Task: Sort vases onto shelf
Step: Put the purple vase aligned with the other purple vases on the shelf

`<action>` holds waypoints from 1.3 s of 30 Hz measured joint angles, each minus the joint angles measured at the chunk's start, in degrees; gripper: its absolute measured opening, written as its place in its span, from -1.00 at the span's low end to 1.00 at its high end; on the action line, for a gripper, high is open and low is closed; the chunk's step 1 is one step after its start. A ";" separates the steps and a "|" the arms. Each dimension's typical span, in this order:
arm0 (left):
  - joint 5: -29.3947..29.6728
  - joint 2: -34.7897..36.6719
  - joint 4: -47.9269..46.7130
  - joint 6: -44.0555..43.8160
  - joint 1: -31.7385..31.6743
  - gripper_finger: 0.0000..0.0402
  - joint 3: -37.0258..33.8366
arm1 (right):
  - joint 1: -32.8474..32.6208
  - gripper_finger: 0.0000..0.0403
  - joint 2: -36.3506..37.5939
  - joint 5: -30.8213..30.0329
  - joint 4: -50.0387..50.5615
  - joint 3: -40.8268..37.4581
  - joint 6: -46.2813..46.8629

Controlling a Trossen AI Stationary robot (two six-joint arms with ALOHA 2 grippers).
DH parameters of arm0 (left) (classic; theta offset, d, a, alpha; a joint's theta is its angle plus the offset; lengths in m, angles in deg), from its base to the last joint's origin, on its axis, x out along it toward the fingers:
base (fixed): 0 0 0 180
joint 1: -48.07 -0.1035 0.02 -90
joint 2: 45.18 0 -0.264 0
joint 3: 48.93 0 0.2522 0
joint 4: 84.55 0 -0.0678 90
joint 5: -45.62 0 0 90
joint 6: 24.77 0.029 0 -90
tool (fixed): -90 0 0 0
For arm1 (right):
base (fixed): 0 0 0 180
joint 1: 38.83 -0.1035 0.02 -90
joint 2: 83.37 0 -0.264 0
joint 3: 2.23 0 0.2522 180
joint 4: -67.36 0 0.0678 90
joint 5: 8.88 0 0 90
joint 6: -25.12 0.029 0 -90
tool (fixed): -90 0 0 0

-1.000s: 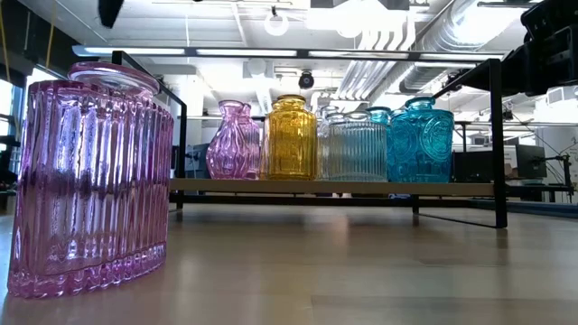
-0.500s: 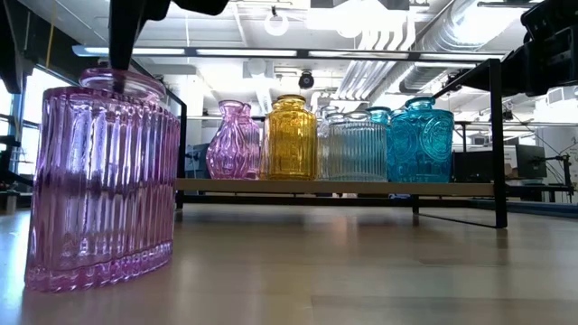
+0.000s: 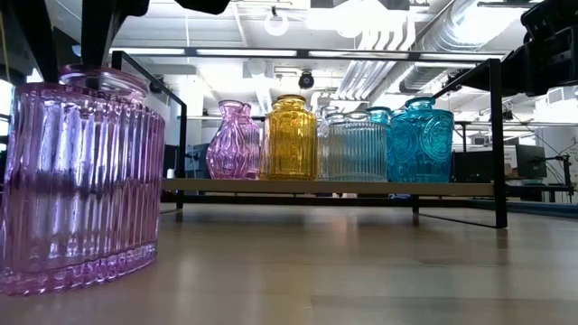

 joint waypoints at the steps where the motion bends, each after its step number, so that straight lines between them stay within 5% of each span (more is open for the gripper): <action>1: 0.02 0.02 0.00 0.12 0.00 -0.88 0.00 | 0.00 -1.00 0.00 0.00 0.00 0.00 0.02; 17: 1.59 0.15 -1.14 -3.26 -1.79 -0.94 0.00 | 0.00 -1.00 0.00 0.02 0.00 0.00 0.04; 32: 5.92 0.13 -10.30 -30.89 -9.13 -0.94 10.52 | 0.00 -1.00 -0.01 0.04 0.00 0.00 0.17; 39: 9.68 0.17 -23.23 -46.08 -14.68 -0.94 14.40 | 0.00 -1.00 -0.01 0.04 0.02 0.00 0.20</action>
